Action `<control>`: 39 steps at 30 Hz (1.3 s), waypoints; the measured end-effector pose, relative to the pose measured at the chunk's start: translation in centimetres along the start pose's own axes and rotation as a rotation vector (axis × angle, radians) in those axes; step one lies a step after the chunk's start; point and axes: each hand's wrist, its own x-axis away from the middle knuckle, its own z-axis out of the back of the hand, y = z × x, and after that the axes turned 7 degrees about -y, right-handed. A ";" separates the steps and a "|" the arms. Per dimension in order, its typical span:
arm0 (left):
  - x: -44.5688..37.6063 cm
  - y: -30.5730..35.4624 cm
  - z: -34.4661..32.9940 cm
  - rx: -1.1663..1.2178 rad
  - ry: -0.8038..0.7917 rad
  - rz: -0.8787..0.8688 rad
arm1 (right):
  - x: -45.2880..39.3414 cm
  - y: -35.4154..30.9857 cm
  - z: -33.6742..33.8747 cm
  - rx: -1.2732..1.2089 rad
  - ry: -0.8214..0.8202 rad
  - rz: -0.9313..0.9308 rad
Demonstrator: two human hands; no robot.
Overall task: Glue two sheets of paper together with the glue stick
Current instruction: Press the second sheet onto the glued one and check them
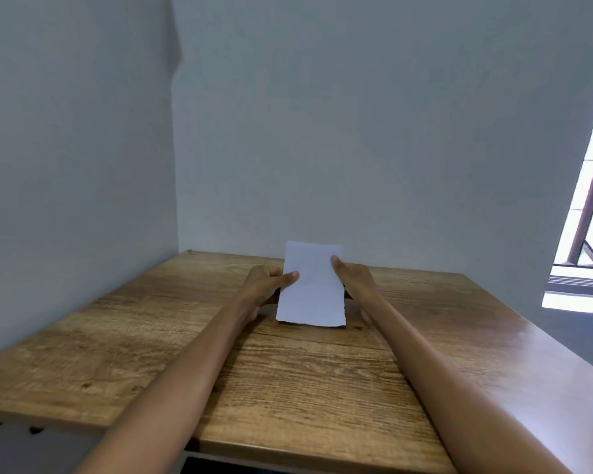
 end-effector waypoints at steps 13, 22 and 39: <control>0.1 0.3 -0.3 0.006 0.017 -0.015 | 0.3 -0.1 0.2 -0.110 -0.071 -0.013; 0.2 0.5 -0.7 -0.001 0.005 -0.040 | -0.5 0.5 -0.6 -0.111 0.048 0.014; -0.2 0.3 -0.4 0.063 0.118 -0.075 | -0.4 0.7 -1.2 -0.231 -0.193 -0.073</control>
